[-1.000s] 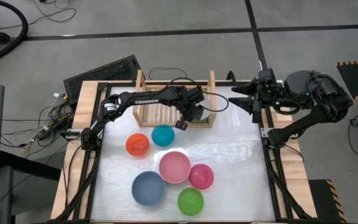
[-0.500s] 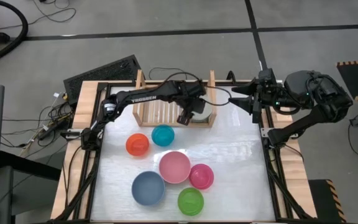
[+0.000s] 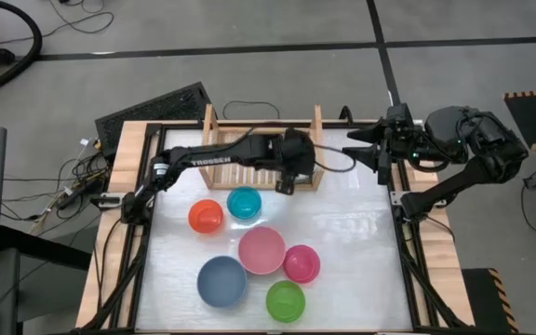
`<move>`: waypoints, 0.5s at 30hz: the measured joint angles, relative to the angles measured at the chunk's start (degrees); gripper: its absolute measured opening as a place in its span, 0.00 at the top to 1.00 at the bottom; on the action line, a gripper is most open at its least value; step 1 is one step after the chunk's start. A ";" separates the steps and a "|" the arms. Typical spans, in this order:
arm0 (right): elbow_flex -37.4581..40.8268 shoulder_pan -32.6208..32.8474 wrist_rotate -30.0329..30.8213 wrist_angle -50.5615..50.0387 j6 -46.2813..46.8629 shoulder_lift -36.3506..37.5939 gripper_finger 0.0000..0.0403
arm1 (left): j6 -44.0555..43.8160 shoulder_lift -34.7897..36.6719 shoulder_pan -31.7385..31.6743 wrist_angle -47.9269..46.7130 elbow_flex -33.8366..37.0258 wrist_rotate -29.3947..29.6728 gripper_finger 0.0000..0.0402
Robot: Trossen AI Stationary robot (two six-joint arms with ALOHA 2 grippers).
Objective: Place and stack bowls onto a shelf
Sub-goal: Stack the white bowl on top of the green bowl on the shelf
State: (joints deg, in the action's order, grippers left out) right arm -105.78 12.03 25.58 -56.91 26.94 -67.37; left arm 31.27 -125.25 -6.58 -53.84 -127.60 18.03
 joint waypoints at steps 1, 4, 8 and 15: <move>0.00 0.00 0.00 -0.15 0.00 0.00 0.34 | -0.07 0.00 0.75 2.33 0.63 1.30 1.00; 0.00 0.00 0.00 -0.39 0.00 0.00 0.34 | -2.20 1.07 2.18 6.87 4.04 1.56 1.00; 0.00 0.00 0.00 -0.69 -0.16 0.00 0.34 | -5.47 5.01 2.59 8.58 12.05 1.25 1.00; -0.02 0.00 0.06 -2.52 -0.42 0.44 0.34 | -12.27 19.99 2.40 38.77 40.53 5.44 1.00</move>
State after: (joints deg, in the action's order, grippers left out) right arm -105.80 12.03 25.64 -59.42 26.52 -66.94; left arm 19.00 -105.26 -4.19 -15.07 -87.06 23.47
